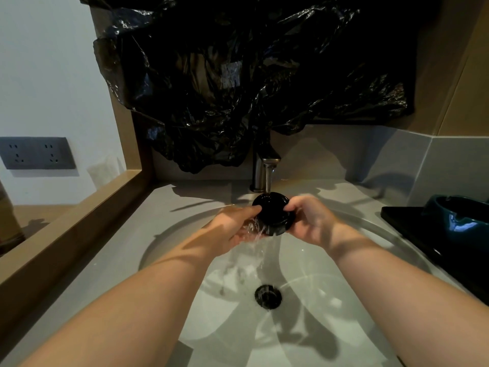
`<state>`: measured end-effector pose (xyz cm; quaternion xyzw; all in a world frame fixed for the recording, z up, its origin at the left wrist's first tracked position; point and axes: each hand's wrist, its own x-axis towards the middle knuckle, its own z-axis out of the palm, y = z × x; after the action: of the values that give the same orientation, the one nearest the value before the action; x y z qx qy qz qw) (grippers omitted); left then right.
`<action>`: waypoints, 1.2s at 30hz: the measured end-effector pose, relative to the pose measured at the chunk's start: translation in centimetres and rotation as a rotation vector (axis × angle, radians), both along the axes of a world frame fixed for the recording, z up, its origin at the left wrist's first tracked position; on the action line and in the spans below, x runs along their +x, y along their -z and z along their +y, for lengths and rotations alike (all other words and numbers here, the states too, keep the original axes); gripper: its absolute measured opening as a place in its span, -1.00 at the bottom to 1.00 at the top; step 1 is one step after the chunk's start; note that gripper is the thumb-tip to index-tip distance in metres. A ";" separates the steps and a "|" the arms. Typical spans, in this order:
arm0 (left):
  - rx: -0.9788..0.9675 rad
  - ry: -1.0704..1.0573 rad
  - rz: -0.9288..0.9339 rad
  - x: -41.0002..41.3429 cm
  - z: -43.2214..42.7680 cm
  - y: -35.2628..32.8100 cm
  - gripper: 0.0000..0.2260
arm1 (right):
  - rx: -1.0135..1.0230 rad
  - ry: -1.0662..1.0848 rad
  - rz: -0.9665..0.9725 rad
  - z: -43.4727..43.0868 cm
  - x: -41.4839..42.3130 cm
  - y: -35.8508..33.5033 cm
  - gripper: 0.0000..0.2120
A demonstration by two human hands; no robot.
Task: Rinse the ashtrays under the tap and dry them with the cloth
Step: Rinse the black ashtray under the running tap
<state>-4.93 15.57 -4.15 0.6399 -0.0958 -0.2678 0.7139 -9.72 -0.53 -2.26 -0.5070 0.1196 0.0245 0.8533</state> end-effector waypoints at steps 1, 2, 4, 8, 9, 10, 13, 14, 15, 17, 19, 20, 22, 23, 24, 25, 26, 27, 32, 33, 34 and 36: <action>0.015 -0.026 -0.031 0.0 0.0 0.0 -0.77 | -0.006 0.025 0.017 -0.1 0.3 0.2 -0.68; 0.043 -0.050 -0.066 0.1 -0.1 0.0 -0.78 | -0.058 0.044 0.043 -0.3 0.6 0.4 -0.73; 0.144 -0.093 -0.160 0.2 -0.2 0.1 -0.65 | -0.254 0.000 0.133 -0.4 0.8 0.7 -0.74; 0.408 -0.159 -0.435 0.1 -0.2 0.2 -0.55 | -0.492 -0.111 0.234 0.1 0.6 1.0 -0.49; 0.425 -0.146 -0.487 -0.1 -0.2 0.2 -0.57 | -0.493 -0.104 0.222 0.3 0.5 1.0 -0.48; 0.426 -0.140 -0.523 -0.2 -0.2 0.1 -0.59 | -0.477 -0.087 0.196 0.4 0.5 1.1 -0.50; 0.378 -0.167 -0.541 -0.2 -0.2 0.1 -0.60 | -0.381 -0.042 0.104 0.3 0.6 1.2 -0.61; 0.356 -0.179 -0.532 -0.1 -0.1 0.1 -0.60 | -0.354 -0.034 0.092 0.2 0.5 1.1 -0.66; 0.340 -0.183 -0.521 -0.1 -0.1 0.1 -0.61 | -0.327 -0.025 0.090 0.1 0.5 1.1 -0.70; 0.311 -0.177 -0.477 -0.1 -0.3 0.2 -0.62 | -0.268 -0.011 0.089 -0.1 0.5 1.0 -0.72; 0.254 -0.152 -0.383 -0.3 -0.5 0.3 -0.59 | -0.246 -0.022 0.084 -0.3 0.6 1.1 -0.67; 0.246 -0.140 -0.347 -0.3 -0.6 0.3 -0.58 | -0.252 -0.028 0.083 -0.3 0.6 1.2 -0.64; 0.291 -0.122 -0.336 -0.3 -0.5 0.3 -0.62 | -0.280 -0.026 0.087 -0.4 0.6 1.4 -0.61; 0.314 -0.105 -0.342 -0.3 -0.5 0.3 -0.67 | -0.288 -0.022 0.087 -0.4 0.6 1.5 -0.61; 0.328 -0.085 -0.340 -0.4 -0.4 0.2 -0.72 | -0.286 -0.020 0.086 -0.3 0.6 1.5 -0.62; 0.336 -0.063 -0.336 -0.5 -0.3 0.3 -0.71 | -0.278 -0.021 0.085 -0.3 0.7 1.5 -0.64; 0.345 -0.049 -0.332 -0.5 -0.3 0.3 -0.69 | -0.271 -0.025 0.086 -0.3 0.7 1.4 -0.67; 0.347 -0.047 -0.335 -0.4 -0.4 0.4 -0.68 | -0.265 -0.032 0.088 -0.3 0.8 1.4 -0.71; 0.271 -0.199 -0.349 0.3 -0.6 0.6 -0.57 | -0.238 -0.039 0.087 0.0 0.9 1.1 -0.79; 0.255 -0.205 -0.352 0.4 -0.5 0.6 -0.55 | -0.230 -0.041 0.082 0.0 0.9 1.0 -0.78; 0.246 -0.200 -0.358 0.4 -0.5 0.7 -0.54 | -0.209 -0.045 0.072 0.1 0.8 0.9 -0.78; 0.270 -0.187 -0.399 0.3 -0.5 0.7 -0.52 | -0.172 -0.046 0.064 0.0 0.6 0.8 -0.77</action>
<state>-4.61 15.09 -4.83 0.7757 -0.1383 -0.0795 0.6106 -9.08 -0.56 -3.02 -0.5800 0.1364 0.0500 0.8015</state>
